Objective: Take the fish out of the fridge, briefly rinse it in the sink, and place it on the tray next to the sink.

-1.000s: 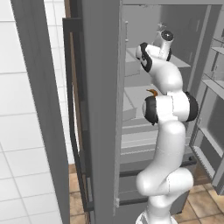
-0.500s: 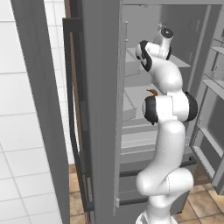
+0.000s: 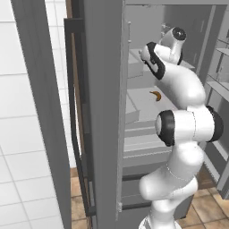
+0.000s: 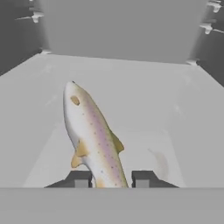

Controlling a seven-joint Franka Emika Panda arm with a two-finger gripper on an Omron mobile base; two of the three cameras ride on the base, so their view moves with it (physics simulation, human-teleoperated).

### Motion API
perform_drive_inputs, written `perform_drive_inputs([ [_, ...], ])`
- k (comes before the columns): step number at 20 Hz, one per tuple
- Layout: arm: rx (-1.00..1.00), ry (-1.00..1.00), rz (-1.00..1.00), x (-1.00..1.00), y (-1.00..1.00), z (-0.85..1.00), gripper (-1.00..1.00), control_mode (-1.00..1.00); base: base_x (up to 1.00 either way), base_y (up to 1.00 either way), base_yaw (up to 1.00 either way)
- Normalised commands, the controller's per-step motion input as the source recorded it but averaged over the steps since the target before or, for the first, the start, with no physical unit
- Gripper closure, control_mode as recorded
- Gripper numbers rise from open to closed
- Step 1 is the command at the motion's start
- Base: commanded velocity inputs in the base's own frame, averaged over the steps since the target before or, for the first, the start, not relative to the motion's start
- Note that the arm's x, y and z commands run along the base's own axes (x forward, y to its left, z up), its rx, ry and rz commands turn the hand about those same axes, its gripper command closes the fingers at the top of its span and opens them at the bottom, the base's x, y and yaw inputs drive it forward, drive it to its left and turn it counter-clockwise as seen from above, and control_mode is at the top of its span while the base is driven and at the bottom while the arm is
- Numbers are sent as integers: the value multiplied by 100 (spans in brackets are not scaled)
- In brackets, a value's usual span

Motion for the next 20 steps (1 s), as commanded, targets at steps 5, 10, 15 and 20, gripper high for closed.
perform_drive_inputs([
  [5,0,-19,-4,-100,38,-3,100,-100,0,0,0],
  [10,0,-1,-13,-100,32,-2,100,-100,0,0,0],
  [15,0,0,-14,-100,20,0,100,-100,0,0,0],
  [20,3,17,-16,-100,13,-2,100,-100,0,0,0],
])
